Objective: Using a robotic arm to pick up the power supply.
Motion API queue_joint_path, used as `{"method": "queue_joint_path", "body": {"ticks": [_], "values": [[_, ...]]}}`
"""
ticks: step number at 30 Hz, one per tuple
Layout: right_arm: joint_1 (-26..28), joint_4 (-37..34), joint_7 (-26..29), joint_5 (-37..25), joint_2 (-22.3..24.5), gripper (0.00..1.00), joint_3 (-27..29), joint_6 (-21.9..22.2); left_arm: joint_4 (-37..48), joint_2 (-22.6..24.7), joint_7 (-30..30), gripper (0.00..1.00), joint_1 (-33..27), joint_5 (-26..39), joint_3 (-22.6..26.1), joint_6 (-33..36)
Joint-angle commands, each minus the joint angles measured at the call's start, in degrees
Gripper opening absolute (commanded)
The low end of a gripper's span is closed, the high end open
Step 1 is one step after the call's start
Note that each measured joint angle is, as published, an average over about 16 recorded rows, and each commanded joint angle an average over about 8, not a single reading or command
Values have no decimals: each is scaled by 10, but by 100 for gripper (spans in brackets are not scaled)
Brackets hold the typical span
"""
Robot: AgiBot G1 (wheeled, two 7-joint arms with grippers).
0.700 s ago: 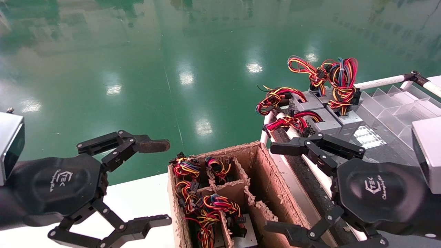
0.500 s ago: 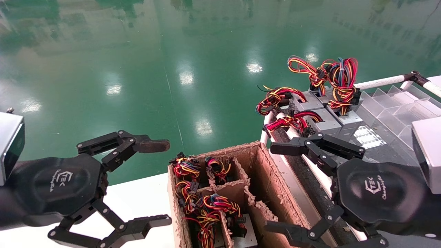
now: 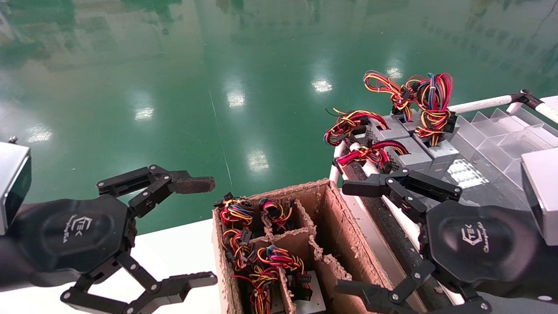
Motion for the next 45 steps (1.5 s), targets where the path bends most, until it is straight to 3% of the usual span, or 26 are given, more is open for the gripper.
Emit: {"method": "queue_joint_path", "body": {"ticks": [1, 4, 5, 45], "values": [[0, 0, 0, 0, 0, 100, 0, 0, 0, 0, 0, 46, 0, 0, 0, 0], [0, 0, 0, 0, 0, 100, 0, 0, 0, 0, 0, 8, 0, 0, 0, 0], [0, 0, 0, 0, 0, 100, 0, 0, 0, 0, 0, 0, 0, 0, 0, 0], [1, -21, -4, -16, 2, 100, -3, 9, 0, 0, 0, 0, 0, 0, 0, 0]]}}
